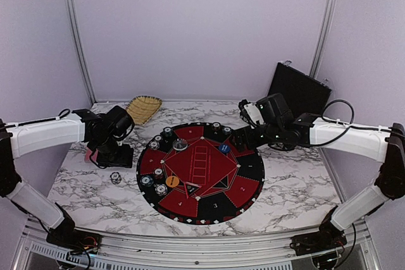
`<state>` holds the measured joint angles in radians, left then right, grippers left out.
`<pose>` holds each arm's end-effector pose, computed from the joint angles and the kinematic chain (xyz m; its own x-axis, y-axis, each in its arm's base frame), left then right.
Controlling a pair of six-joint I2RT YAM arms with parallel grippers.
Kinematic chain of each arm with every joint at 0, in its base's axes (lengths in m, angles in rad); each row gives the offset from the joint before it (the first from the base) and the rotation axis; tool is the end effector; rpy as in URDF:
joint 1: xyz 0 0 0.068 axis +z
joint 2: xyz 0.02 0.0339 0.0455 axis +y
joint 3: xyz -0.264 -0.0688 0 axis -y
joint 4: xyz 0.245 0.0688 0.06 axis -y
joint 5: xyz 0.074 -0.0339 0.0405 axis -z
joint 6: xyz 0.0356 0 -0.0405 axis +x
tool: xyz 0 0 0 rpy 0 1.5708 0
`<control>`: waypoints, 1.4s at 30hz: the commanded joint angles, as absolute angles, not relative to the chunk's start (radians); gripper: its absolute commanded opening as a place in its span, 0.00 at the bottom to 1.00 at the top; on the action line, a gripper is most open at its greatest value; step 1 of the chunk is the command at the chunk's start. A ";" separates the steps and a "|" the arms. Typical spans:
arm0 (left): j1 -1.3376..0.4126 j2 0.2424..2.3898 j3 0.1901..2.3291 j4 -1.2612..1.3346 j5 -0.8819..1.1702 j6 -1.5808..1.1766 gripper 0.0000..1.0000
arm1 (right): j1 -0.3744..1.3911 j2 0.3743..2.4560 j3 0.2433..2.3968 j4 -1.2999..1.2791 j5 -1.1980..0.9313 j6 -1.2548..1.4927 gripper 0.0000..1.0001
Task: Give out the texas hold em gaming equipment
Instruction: Place the poker chips pile at the big blind area, then pick up the pile of poker chips from the center of the board.
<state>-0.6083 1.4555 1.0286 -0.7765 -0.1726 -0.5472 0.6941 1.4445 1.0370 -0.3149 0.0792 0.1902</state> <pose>0.2305 -0.1531 0.2271 -0.9206 0.0165 -0.3901 0.0391 0.9980 -0.0500 0.2459 0.2010 0.2610 -0.6110 -0.2633 -0.7466 -0.4853 0.8696 0.0905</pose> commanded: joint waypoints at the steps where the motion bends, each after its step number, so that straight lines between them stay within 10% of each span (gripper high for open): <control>1: -0.518 1.432 0.967 -0.799 -0.176 -0.481 0.73 | 0.704 1.457 1.080 -0.304 0.063 0.193 0.96; 42: -0.410 1.617 0.838 -0.631 -0.054 -0.408 0.56 | 0.704 1.447 1.080 -0.316 0.075 0.191 0.96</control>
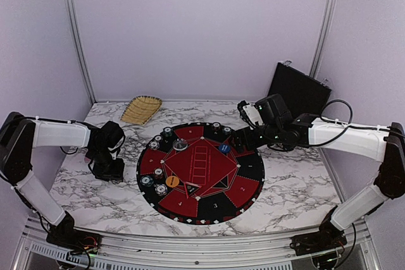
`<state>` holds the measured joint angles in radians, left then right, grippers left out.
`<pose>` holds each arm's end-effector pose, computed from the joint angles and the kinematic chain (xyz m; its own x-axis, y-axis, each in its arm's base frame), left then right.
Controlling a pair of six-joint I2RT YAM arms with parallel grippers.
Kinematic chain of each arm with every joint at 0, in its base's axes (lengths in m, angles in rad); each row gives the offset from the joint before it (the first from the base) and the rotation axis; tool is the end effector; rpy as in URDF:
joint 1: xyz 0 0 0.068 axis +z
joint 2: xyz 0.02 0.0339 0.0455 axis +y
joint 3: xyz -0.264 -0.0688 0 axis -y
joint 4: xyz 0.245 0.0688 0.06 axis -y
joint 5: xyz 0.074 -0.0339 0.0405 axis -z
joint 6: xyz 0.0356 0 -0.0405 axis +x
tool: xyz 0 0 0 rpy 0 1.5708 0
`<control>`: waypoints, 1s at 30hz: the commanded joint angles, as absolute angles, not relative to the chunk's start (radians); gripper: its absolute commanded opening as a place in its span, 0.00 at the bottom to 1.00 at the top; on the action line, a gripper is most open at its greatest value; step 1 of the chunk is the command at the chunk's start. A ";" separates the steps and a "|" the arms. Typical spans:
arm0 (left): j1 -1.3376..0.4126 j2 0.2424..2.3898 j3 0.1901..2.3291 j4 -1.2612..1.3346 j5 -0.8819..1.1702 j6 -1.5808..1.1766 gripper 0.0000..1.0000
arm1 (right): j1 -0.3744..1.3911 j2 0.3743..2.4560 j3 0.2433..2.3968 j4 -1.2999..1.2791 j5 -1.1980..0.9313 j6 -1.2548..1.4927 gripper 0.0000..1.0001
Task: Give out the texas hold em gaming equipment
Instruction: Pick up the pile of poker chips from the center of the board.
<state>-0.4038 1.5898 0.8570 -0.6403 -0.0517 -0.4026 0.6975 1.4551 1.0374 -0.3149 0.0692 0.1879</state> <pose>0.2479 -0.1039 0.1507 -0.9797 -0.0069 -0.2006 -0.0009 0.9995 -0.0303 0.2462 0.2031 0.2579 -0.6159 -0.2730 -0.7390 -0.4950 0.8638 0.0934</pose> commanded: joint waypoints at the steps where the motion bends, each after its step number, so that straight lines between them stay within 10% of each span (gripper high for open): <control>1: -0.411 1.617 0.836 -0.631 -0.054 -0.410 0.55 | 0.706 1.445 1.079 -0.316 0.075 0.192 0.96; 30: -0.439 1.577 0.884 -0.672 -0.084 -0.420 0.35 | 0.706 1.432 1.055 -0.299 0.084 0.199 0.96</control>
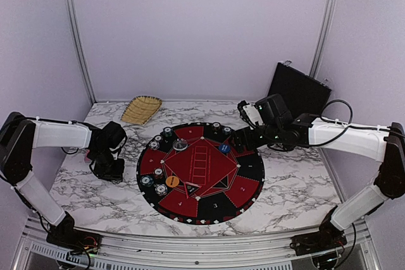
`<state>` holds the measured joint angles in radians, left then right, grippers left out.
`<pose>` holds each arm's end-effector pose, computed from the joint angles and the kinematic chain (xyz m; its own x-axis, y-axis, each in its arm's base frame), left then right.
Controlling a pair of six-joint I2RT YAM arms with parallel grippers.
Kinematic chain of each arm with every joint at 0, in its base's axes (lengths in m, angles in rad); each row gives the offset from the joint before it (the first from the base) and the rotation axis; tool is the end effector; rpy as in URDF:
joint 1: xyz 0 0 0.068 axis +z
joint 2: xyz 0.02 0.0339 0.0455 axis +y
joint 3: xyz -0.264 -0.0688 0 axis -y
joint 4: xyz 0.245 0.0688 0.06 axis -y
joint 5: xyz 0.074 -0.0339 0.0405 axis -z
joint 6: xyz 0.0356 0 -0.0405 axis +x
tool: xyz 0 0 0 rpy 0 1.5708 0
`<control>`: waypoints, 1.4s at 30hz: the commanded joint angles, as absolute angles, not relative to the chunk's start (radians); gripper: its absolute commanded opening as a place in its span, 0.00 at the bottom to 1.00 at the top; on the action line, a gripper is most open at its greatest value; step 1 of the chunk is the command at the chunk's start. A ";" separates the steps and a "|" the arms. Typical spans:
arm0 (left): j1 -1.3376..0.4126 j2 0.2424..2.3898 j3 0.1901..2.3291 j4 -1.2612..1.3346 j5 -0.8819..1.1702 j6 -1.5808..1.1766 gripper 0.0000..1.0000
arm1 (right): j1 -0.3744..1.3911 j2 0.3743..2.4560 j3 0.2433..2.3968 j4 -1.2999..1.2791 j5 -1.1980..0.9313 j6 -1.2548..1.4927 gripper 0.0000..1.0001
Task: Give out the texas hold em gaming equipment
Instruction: Pick up the pile of poker chips from the center of the board, then place the poker chips pile at the community card area.
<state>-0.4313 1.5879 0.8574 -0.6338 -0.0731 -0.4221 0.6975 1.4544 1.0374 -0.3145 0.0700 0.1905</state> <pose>0.2459 -0.1103 0.1515 -0.9763 -0.0005 -0.2163 0.0037 0.9998 -0.0188 0.2462 0.2031 0.2582 -0.6165 -0.2702 -0.7396 -0.4930 0.8648 0.0950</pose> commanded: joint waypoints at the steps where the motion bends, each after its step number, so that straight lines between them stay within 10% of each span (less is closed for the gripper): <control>1: -0.440 1.577 0.886 -0.673 -0.085 -0.420 0.35 | 0.705 1.433 1.057 -0.299 0.084 0.199 0.96; 42: -0.592 1.805 1.326 -0.840 -0.103 -0.397 0.34 | 0.683 1.414 1.014 -0.284 0.111 0.212 0.96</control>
